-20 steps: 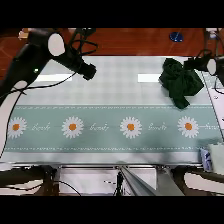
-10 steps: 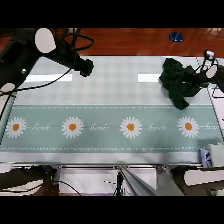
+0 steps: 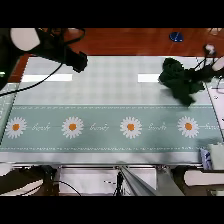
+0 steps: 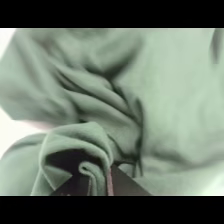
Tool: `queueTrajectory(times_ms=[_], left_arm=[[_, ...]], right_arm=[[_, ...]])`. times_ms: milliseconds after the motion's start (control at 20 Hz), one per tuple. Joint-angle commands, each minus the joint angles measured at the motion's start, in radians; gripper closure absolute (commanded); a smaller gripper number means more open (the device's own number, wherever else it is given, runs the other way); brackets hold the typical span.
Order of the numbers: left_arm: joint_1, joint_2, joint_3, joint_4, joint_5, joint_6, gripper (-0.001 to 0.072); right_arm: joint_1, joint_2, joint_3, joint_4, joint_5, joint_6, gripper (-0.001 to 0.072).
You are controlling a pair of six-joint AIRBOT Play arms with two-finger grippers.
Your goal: Fold the shirts.
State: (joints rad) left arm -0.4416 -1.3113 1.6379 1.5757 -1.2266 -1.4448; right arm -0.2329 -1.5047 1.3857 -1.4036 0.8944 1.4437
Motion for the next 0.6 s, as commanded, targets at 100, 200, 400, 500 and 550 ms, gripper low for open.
queueTrajectory(times_ms=[100,200,400,500,550], left_arm=[[0.001,0.105,0.001,0.015,-0.124,-0.012,0.0126],[0.000,0.138,0.001,0.014,-0.196,-0.028,0.0126],[0.000,0.183,0.001,0.014,-0.313,-0.045,0.0128],[0.000,0.190,0.001,0.014,-0.355,-0.045,0.0128],[0.000,0.190,0.001,0.014,-0.374,-0.045,0.0128]], right_arm=[[0.000,0.340,0.117,0.453,0.043,-0.191,0.0678],[0.022,0.444,0.117,0.565,0.127,-0.196,0.0679],[0.252,0.504,0.113,0.481,0.355,-0.158,0.0679],[0.426,0.483,0.086,0.335,0.359,-0.103,0.0679],[0.508,0.462,0.066,0.261,0.344,-0.076,0.0678]])
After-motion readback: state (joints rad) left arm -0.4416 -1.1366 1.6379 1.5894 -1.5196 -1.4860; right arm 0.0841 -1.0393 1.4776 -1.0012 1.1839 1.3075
